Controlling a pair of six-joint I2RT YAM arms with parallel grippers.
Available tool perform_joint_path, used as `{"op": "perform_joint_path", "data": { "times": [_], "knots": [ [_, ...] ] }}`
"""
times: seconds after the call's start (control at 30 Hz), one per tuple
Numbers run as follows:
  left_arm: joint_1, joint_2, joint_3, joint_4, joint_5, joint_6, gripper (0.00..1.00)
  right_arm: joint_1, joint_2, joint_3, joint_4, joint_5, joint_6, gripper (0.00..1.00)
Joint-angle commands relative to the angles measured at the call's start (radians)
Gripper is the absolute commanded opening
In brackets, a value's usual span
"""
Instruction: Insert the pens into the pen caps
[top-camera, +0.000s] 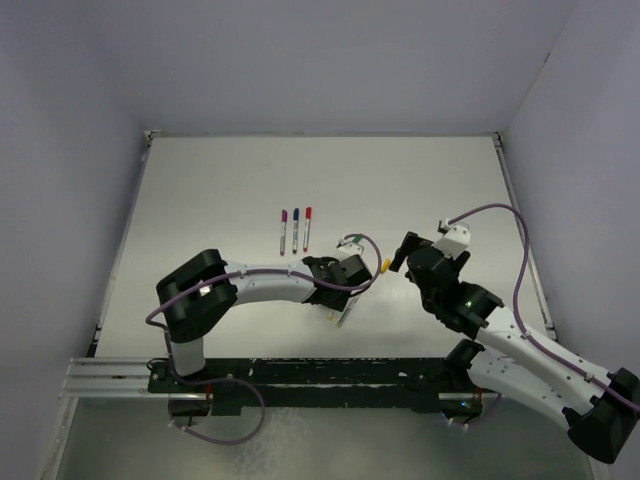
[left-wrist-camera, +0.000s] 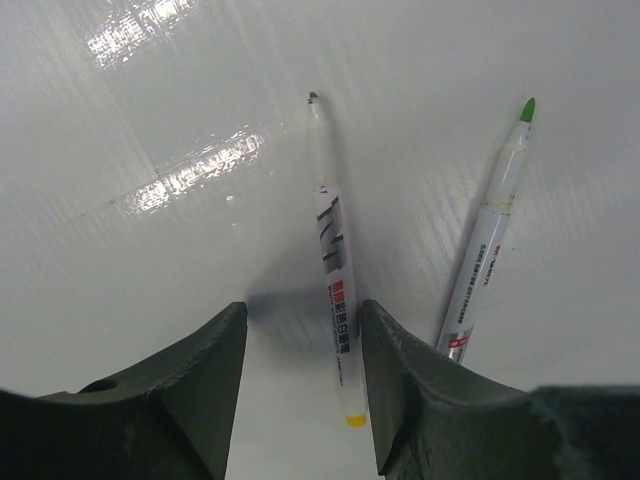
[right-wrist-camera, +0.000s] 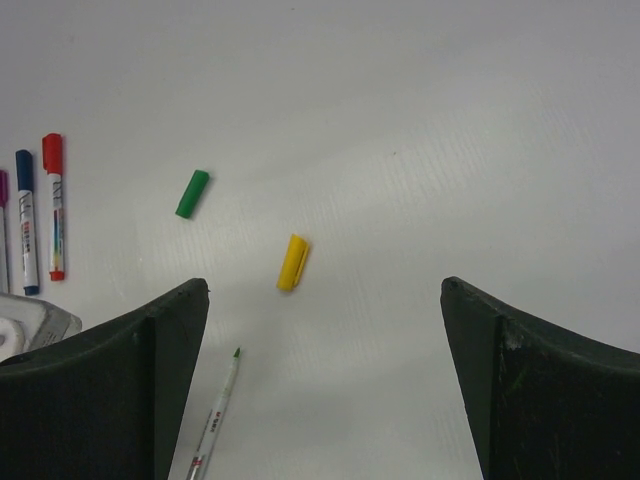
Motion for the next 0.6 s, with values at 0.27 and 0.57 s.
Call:
{"op": "perform_joint_path", "data": {
  "times": [0.27,0.57],
  "knots": [
    [0.014,0.006,0.008,-0.135,0.051,0.043,0.45,-0.003,-0.017,0.025,-0.010,0.041,0.042,1.00],
    [0.053,0.009,-0.040,-0.090,0.110,0.088,0.40,-0.003,0.001,0.037,-0.009,0.039,0.054,1.00]
  ]
}}
